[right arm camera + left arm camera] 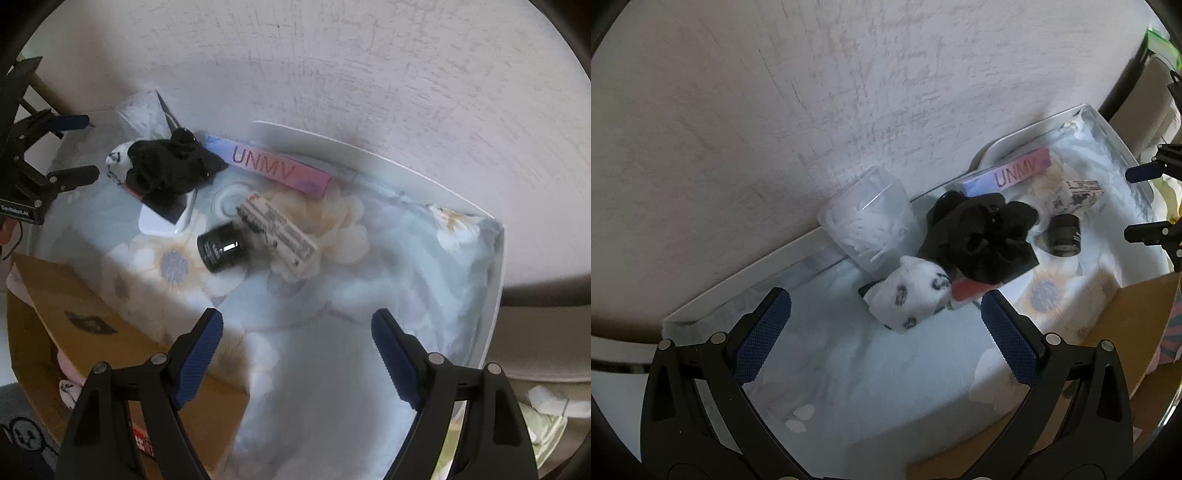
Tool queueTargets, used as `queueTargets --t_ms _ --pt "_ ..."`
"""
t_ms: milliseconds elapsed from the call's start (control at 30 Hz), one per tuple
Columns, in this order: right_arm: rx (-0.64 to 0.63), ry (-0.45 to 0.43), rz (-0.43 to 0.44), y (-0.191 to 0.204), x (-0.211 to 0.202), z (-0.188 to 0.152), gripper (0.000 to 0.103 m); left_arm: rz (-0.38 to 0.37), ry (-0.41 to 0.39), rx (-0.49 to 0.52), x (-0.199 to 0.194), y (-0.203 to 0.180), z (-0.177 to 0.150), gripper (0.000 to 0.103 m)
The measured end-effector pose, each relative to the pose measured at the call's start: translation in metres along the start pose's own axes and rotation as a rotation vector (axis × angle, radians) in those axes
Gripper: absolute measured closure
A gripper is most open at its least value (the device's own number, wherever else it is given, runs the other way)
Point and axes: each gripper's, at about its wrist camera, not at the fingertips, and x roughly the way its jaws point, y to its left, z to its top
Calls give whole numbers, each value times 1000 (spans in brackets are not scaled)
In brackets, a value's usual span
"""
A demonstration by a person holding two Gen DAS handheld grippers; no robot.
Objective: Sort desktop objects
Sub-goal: 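Reach the left tool to the second panda sock while the right tool reaches the white label box, then grasp the panda sock with the left tool while the right tool grasps the white label box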
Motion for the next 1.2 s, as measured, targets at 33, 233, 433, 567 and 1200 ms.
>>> queueTargets --t_ms 33,233,433,567,1200 --pt "4 -3 5 -2 3 2 23 -3 2 -6 3 1 0 0" --pt "-56 5 4 -4 19 16 24 -26 24 -38 18 7 6 1" --pt "-185 31 -47 9 39 21 39 -23 57 -21 31 5 6 7" --pt "-234 35 -46 16 47 23 55 -63 75 -51 37 10 6 23" --pt "-147 -19 57 23 36 9 84 -103 72 -5 23 7 -3 73"
